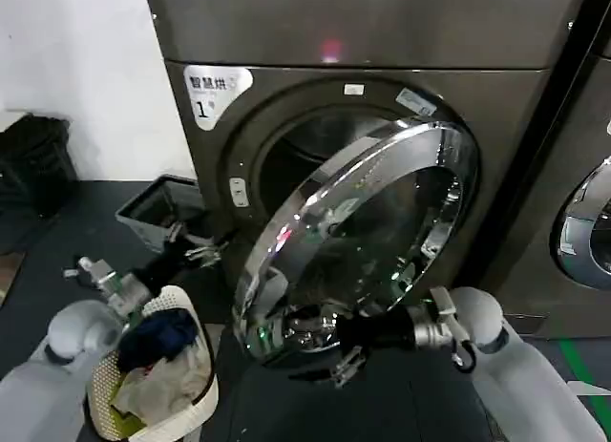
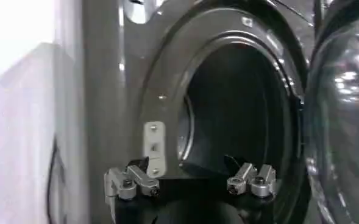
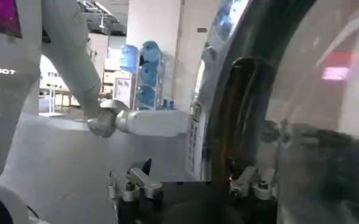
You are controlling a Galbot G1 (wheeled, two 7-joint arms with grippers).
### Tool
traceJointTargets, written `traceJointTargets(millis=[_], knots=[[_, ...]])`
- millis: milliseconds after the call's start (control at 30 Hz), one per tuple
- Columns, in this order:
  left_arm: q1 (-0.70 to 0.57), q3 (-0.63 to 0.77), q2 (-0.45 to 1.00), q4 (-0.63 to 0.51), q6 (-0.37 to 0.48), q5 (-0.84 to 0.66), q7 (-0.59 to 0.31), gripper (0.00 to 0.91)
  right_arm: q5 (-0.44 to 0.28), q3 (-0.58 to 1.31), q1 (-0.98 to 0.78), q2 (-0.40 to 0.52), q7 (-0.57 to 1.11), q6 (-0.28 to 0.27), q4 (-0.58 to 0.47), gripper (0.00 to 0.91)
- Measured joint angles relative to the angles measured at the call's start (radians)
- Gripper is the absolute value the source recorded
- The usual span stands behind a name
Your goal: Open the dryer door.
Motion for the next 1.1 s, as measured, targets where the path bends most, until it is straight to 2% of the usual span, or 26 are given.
traceJointTargets(millis=[200,400,600,900,1100], knots=[[-0.076,0.101,-0.003,-0.002,-0.021,0.034,0.016,0.907,0.001,0.101,-0.055,0.001,-0.009,0.006,-0.029,0.907],[-0.125,0.194,-0.001,-0.008,-0.013,0.025,0.041,0.907,-0.059,0.26,-0.123,0.009,-0.019,0.014,-0.035,0.907],[-0.166,0.297,-0.007,-0.012,-0.009,0.026,0.048,0.907,-0.05,0.438,-0.188,0.043,-0.022,0.014,-0.032,0.907],[-0.22,0.403,-0.01,-0.023,-0.016,0.005,0.062,0.907,-0.037,0.718,-0.276,0.124,0.084,0.016,0.002,0.907],[-0.282,0.498,-0.03,-0.032,-0.017,-0.012,0.062,0.907,-0.038,0.915,-0.331,0.189,0.258,0.022,0.061,0.907]])
